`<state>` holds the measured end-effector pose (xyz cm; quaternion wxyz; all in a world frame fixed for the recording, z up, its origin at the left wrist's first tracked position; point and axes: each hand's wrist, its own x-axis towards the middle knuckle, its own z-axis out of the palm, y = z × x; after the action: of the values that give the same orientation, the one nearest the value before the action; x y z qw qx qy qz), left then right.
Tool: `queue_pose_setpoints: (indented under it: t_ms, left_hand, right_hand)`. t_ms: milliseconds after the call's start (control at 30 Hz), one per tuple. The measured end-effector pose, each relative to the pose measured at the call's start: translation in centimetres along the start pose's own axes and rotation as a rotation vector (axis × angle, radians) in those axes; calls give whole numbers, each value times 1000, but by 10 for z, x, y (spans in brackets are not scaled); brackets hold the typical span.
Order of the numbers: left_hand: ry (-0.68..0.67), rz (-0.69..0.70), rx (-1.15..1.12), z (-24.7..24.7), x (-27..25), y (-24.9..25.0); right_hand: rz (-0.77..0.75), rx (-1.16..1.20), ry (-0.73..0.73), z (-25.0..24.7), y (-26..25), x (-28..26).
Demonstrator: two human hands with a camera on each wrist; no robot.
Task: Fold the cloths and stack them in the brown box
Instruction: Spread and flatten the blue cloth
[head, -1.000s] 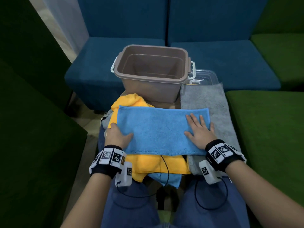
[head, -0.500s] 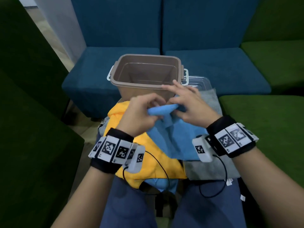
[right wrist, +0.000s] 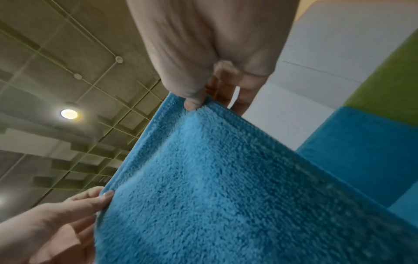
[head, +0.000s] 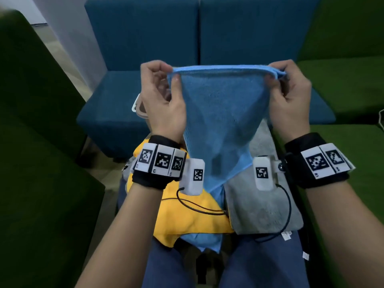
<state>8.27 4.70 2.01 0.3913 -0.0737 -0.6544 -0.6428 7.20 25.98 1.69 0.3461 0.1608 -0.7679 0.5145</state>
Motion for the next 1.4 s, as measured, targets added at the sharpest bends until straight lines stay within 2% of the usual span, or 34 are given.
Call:
queue_pose_setpoints:
  t_ms: [133,367,467,600,733,833,933,1000,1100,1167,1267,1400]
  left_hand:
    - [8,75,-16,13,0,7]
    - [-119,18,169,17,-13,-15]
    - [-104,-23,210,17,-19,-23]
    - [-186,-196,123,11,-28,-32]
    - [-329,-74,99,11,-29,-27]
    - [-281,-118,70,18,-26,-25]
    - [-175,-220,145,23,-27,-36]
    - [-214,-299,109,25,-37,-43]
    - [-349,-276,143,25,-64,-45]
    - [-406,-304,145,26,-78,-48]
    - [-395,-383,141,33,-90,-60]
    - [-397,-450,254,44,-114,-89]
  right_hand:
    - [3,-56,128,-1,-3,4]
    - [102,-81,130,-10,0,-6]
    - [99,-117,52,-13,7,-10]
    - [176,-134,-101,-19,26,-32]
    - [232,-64,-45,-26,25,-36]
    - [194,7,-55,-27,18,-31]
    - [68,-171,-83,-28,20,-32]
    - [56,-230,-101,-30,29,-37]
    - [149,-254,-114,-41,40,-47]
    - [241,-266,-181,-54,43,-48]
    - [411,-254,-281,-72,53,-49]
    - [597,-240,-279,-72,79,-68]
